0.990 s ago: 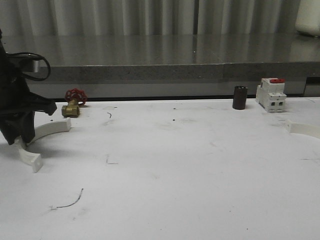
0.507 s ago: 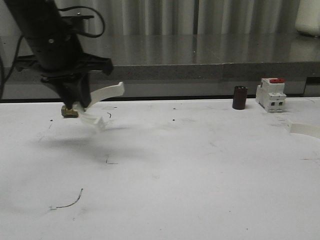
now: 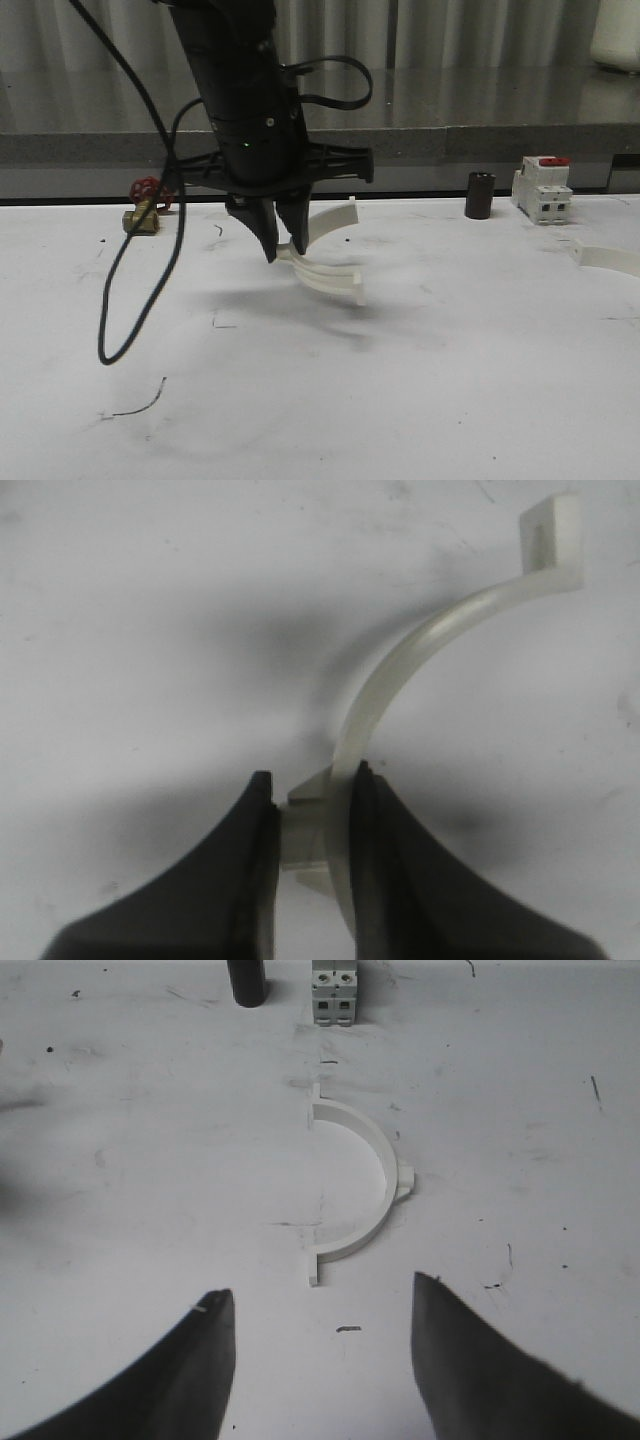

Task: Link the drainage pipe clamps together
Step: 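Lift the clamp half and carry it toward the table center, then lower the clamp half onto the table, open and withdraw left gripper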

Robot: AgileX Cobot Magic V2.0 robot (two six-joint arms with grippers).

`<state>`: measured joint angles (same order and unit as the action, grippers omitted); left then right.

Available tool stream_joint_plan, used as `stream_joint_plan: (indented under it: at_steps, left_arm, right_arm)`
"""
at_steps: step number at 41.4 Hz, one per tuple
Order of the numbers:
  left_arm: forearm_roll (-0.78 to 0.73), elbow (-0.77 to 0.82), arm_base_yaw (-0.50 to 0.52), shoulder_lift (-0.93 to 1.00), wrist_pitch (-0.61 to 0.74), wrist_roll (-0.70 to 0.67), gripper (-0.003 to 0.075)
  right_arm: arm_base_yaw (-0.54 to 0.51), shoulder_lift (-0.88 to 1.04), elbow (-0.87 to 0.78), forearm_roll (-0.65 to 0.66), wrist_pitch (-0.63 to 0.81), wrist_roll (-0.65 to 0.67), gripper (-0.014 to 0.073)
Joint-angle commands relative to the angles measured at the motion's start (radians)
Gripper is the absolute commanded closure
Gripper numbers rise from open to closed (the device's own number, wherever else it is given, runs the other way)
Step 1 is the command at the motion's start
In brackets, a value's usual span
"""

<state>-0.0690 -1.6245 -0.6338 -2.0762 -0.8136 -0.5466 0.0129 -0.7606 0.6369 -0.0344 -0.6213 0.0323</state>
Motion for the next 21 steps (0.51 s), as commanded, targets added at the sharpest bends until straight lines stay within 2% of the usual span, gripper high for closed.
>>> stream_joint_plan:
  at_steps: [1, 15, 21]
  left_arm:
    - [-0.005, -0.064, -0.024, 0.020, 0.007, -0.058, 0.0694]
    - [-0.005, -0.108, -0.037, -0.041, -0.021, -0.077, 0.0692]
    - [0.001, -0.110, -0.037, -0.047, -0.028, -0.077, 0.0653]
  right_arm:
    - [-0.005, -0.001, 0.033, 0.010, 0.055, -0.003, 0.0165]
    - [-0.005, -0.001, 0.033, 0.010, 0.055, -0.003, 0.0165]
    - [-0.005, -0.001, 0.033, 0.010, 0.055, -0.003, 0.0165]
